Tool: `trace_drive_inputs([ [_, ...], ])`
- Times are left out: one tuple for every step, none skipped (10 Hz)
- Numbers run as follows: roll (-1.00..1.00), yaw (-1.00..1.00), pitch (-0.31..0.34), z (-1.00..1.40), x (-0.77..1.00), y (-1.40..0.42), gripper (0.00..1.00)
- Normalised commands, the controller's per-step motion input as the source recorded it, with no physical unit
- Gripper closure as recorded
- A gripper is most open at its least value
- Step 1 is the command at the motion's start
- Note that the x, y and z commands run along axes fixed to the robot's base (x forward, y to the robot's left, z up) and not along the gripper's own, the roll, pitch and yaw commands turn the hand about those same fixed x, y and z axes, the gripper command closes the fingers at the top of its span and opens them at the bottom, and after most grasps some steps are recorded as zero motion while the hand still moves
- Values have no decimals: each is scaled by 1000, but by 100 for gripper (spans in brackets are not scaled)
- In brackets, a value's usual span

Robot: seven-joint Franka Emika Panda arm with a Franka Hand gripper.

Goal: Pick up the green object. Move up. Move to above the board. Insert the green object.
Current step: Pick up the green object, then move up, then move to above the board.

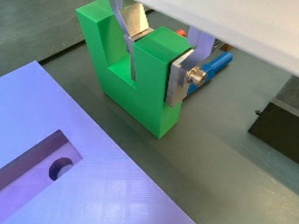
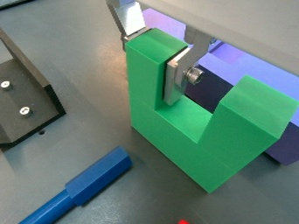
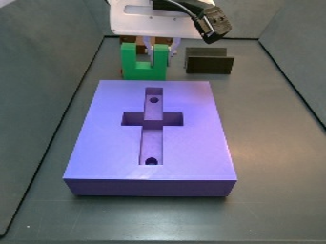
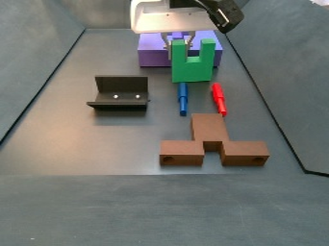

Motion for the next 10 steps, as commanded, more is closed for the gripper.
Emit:
trace_drive_inputs([
  [0,0,0,0,0,0,100],
  [0,0,0,0,0,0,100],
  [0,0,0,833,0,0,100],
  [7,-2,25,804,-59,34,100],
  [1,-7,28,611,-91,23,100],
  [-19,-2,-3,229,-37,9,100],
  [0,0,0,1400,0,0,100],
  [0,0,41,1400,-13,0,100],
  [-15,0,30,1400,-31,-3,100],
  [-29,-1,22,1400,12,-4,100],
])
